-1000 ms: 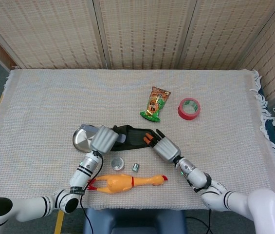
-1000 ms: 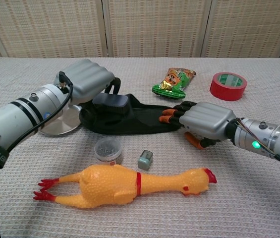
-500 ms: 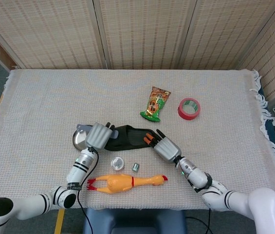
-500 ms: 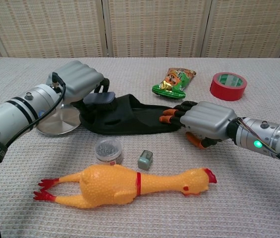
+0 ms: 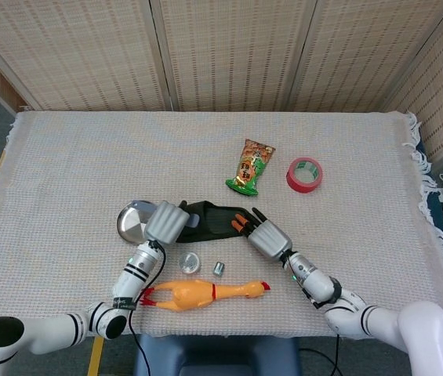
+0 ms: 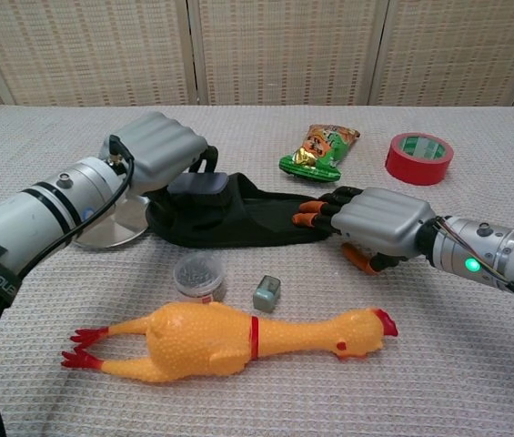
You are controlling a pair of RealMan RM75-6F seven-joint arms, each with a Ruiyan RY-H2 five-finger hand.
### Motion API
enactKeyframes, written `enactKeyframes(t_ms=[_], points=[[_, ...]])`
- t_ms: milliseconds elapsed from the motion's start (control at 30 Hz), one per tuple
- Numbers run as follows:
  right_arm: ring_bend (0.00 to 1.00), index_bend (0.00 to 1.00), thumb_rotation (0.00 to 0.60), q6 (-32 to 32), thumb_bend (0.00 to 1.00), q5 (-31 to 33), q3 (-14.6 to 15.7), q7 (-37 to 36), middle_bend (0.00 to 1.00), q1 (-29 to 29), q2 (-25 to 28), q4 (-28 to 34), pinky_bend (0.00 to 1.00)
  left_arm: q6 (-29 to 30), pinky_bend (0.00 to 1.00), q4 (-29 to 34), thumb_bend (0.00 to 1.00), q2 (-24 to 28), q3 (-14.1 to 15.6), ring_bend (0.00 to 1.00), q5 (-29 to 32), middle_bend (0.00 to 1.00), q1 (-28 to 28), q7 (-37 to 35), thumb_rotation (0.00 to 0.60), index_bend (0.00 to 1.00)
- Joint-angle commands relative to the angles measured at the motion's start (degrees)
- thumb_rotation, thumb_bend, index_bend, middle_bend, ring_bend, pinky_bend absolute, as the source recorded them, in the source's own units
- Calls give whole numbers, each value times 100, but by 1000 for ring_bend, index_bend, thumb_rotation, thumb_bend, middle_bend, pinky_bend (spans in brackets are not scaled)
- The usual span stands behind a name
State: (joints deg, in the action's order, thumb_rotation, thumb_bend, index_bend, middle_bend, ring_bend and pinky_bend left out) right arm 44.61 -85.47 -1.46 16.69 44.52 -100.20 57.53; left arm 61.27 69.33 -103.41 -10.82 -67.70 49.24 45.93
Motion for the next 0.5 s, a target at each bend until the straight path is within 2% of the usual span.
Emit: enactKeyframes(t_ms=[33, 500], points=[[0, 141, 600, -9, 697, 41, -5, 82, 0, 3, 9, 28, 7, -37, 1000, -25, 453, -56, 15, 732, 11, 730, 51, 116, 600, 663], [0, 138, 600, 6, 697, 152, -7, 135, 0, 1, 50, 137, 7, 79, 1000, -391, 448, -112, 46, 731, 48, 730, 22, 427, 600, 663]])
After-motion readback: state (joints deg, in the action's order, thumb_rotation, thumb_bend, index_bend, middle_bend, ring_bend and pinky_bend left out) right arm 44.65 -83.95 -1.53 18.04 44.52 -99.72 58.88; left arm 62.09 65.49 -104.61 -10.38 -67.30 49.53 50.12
